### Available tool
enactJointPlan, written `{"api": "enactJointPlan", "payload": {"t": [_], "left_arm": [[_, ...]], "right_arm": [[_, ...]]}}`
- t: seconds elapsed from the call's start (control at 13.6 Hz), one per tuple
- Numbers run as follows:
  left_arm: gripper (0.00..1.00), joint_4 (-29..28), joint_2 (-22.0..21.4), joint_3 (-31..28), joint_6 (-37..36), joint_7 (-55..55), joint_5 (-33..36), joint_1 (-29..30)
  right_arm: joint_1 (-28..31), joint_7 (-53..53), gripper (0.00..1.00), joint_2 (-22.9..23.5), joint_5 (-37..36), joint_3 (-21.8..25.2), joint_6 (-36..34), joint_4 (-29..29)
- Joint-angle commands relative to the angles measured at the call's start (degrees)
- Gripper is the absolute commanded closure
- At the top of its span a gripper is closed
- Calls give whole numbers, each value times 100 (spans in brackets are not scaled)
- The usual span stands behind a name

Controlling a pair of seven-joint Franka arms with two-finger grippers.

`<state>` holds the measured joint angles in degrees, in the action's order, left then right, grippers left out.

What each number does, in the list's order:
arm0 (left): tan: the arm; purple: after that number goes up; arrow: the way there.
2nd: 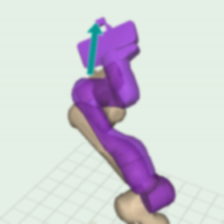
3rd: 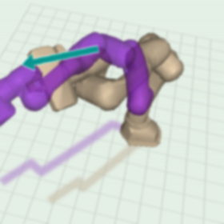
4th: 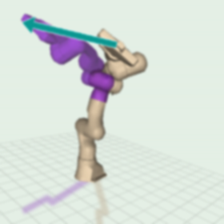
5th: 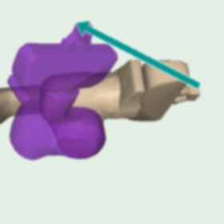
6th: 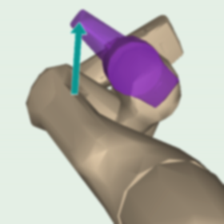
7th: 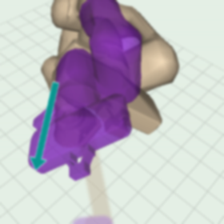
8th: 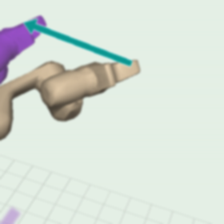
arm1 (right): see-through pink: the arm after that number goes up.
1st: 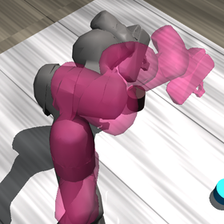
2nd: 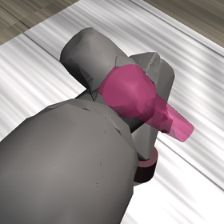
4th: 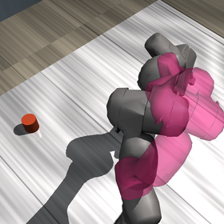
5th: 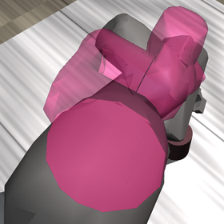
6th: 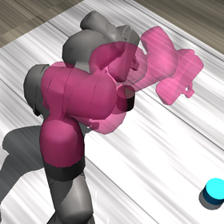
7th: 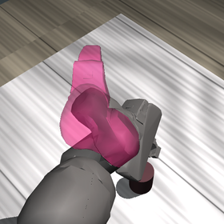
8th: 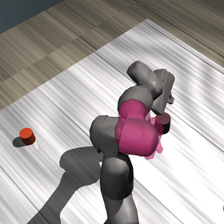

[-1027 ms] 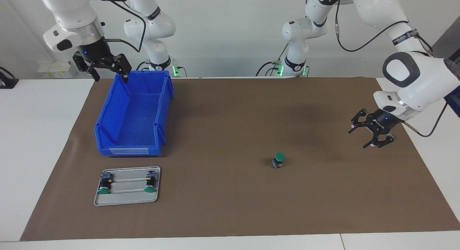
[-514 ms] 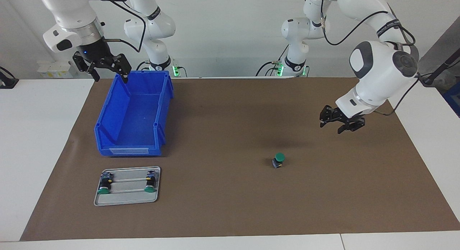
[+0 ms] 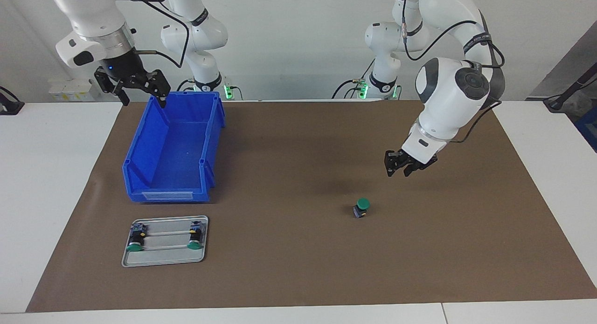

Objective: Place and press button with both arms
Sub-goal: 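Lower the closed left gripper onto the green button cap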

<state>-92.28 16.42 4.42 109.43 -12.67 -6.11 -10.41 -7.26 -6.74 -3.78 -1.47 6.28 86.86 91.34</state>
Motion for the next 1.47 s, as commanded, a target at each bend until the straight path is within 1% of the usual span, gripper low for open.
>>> {"api": "enactJointPlan", "payload": {"t": [0.0, 0.07, 0.22, 0.37, 0.51, 0.73, 1.39], "left_arm": [[97, 95, 256, -73, 307, -183, -75, -110], [100, 96, 300, -73, 333, -183, -127, -128], [100, 52, 345, -82, 587, -236, -163, -277], [100, 87, 546, -73, 781, -394, -250, -295], [100, 78, 599, -82, 904, -525, -373, -444], [100, 78, 731, -73, 1150, -588, -382, -462], [100, -62, 854, -82, 1520, -737, -338, -647]], "right_arm": [[40, 23, 0, -35, 59, 14, -46, 33], [40, 23, 0, -35, 59, 14, -46, 33], [40, 23, 0, -35, 59, 22, -46, 33], [40, 23, 0, -35, 59, 14, -46, 33], [40, 23, 0, -35, 59, 22, -46, 33], [40, 23, 0, -35, 59, 22, -46, 33], [40, 23, 0, -35, 59, 22, -46, 33]]}}
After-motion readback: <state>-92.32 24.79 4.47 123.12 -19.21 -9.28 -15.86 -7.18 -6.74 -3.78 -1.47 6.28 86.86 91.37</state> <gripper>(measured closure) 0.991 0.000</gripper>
